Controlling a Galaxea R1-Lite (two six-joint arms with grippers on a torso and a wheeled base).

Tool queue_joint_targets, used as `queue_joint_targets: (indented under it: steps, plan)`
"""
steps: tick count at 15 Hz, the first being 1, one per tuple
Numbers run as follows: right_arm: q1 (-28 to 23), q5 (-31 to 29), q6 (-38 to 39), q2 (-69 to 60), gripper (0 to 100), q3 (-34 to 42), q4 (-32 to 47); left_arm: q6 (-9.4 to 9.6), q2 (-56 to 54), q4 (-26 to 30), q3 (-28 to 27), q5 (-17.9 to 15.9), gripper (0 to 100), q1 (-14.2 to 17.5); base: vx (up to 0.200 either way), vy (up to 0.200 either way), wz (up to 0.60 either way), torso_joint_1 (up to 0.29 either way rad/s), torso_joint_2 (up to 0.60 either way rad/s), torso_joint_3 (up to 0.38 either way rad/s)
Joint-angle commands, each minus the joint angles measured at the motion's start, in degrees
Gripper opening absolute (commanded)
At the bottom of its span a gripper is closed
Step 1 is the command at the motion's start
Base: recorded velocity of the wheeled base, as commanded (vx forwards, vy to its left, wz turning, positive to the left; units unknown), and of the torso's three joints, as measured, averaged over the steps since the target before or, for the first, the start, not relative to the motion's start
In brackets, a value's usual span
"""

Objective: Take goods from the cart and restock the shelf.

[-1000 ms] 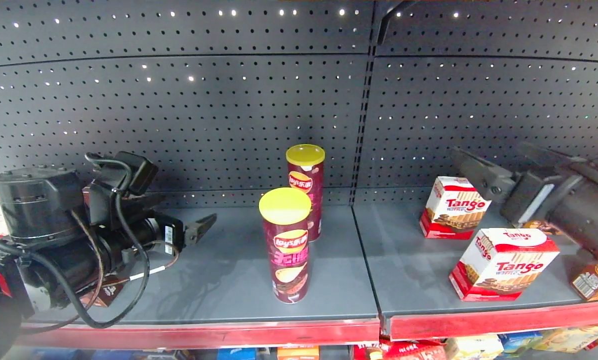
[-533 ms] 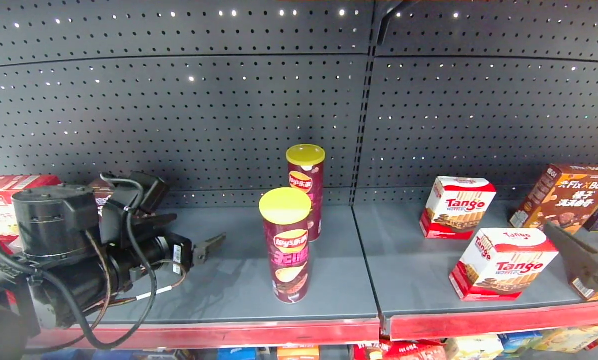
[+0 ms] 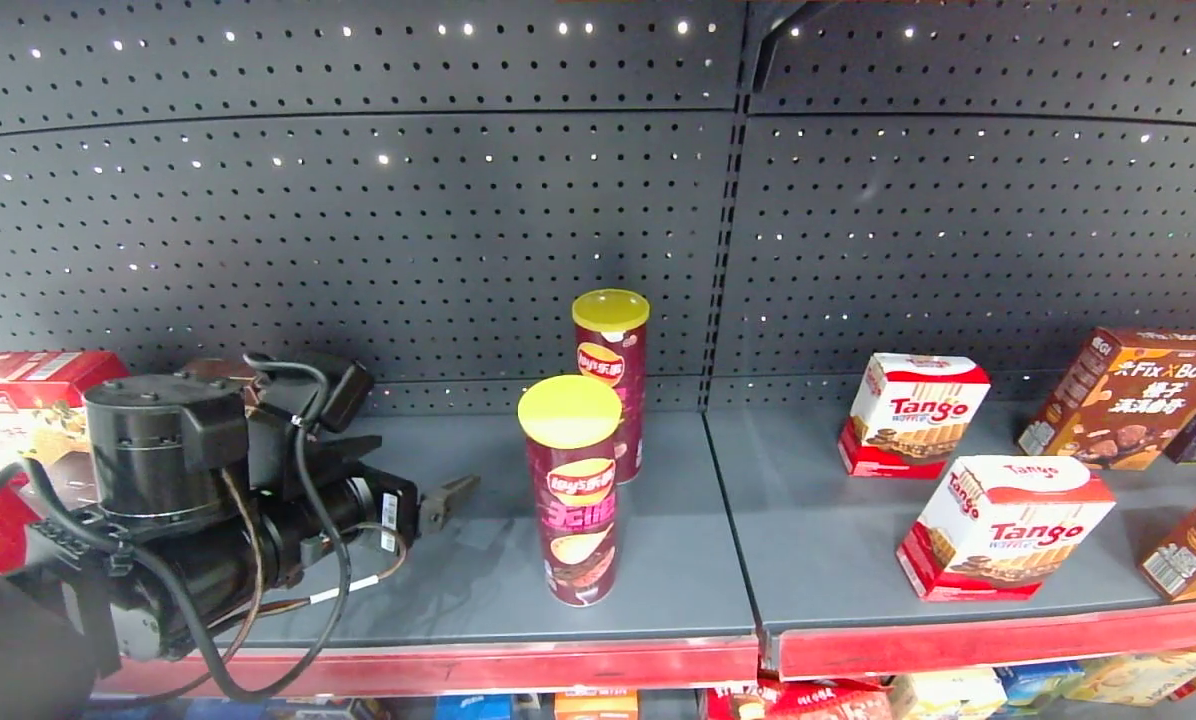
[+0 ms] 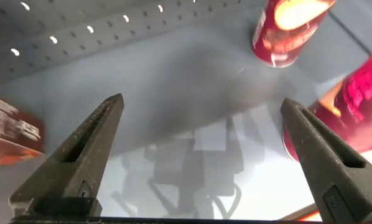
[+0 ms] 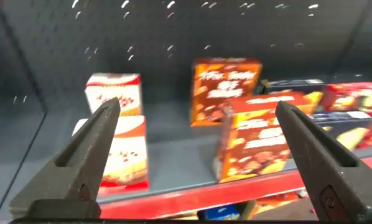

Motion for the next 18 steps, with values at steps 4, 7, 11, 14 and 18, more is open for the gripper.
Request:
queue_joint_targets:
  steps: [4, 7, 11, 14, 18]
  plan:
    - [-7.7, -0.1, 0.0, -7.1, 100, -2.9, 2.8, 0.13, 3.4, 0.0, 0.5, 0.2, 100, -2.4, 0.0, 0.0, 0.0, 0.0, 0.0, 0.0]
    - [-20.7, -0.1, 0.0, -11.7, 100, -4.6, 8.8, -0.04, 2.8, -0.3, 1.5, 0.1, 100, -2.0, 0.0, 0.0, 0.0, 0.0, 0.0, 0.0]
    - [-41.1, 0.2, 0.8, -22.7, 100, -4.1, 22.9, -0.04, 3.0, -0.3, -0.2, 0.1, 100, -2.1, 0.0, 0.0, 0.0, 0.0, 0.0, 0.0]
    - [-40.9, -1.1, 2.0, -22.4, 100, -3.3, 22.8, -0.04, 2.9, -0.3, -0.4, 0.1, 100, -2.0, 0.0, 0.0, 0.0, 0.0, 0.0, 0.0]
    - [-40.8, 7.9, 12.8, -22.4, 100, 5.7, 22.0, -0.13, 1.3, -0.4, 0.1, 0.2, 100, -1.7, 0.0, 0.0, 0.0, 0.0, 0.0, 0.0]
